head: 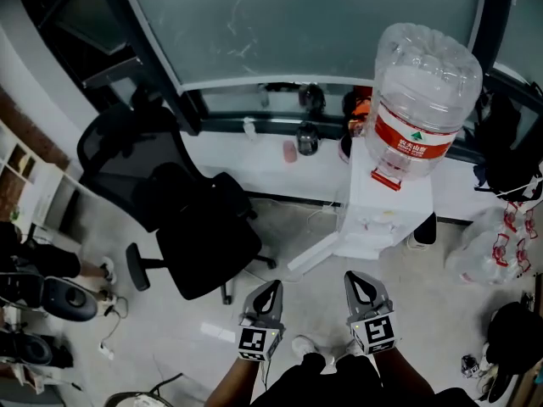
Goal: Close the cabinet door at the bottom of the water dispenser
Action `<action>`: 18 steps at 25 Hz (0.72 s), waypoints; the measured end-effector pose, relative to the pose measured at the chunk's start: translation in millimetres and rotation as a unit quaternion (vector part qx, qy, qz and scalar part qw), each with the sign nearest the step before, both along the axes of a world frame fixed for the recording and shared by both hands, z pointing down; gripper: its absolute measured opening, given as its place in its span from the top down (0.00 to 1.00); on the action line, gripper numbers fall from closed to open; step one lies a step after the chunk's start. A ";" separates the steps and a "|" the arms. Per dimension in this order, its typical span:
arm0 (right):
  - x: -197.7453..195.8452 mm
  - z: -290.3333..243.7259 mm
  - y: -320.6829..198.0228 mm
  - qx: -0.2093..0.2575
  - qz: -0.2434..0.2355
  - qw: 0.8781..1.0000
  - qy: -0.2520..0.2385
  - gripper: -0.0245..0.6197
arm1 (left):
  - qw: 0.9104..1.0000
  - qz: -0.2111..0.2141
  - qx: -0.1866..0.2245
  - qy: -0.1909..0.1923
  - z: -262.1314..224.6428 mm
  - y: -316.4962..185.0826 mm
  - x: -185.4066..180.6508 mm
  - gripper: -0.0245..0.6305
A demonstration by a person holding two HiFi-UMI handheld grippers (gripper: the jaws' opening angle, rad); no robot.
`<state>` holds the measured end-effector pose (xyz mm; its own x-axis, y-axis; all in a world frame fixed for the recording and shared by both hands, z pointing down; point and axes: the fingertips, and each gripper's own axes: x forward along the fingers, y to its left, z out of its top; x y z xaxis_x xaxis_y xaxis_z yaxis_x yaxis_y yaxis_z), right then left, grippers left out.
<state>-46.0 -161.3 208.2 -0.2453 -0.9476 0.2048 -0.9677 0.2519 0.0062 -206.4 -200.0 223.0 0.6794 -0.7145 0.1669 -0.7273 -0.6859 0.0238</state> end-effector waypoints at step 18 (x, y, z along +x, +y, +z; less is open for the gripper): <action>42.6 242.0 -29.6 -0.004 -0.058 0.997 0.051 0.96 | 0.996 -0.077 -0.036 -0.017 266.2 -48.6 23.2 0.93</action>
<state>-3.4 -190.9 450.2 -0.3312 -0.9122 0.2411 -0.9262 0.3631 0.1018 -183.3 -248.6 489.2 0.5558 -0.7952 0.2426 -0.8250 -0.5635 0.0432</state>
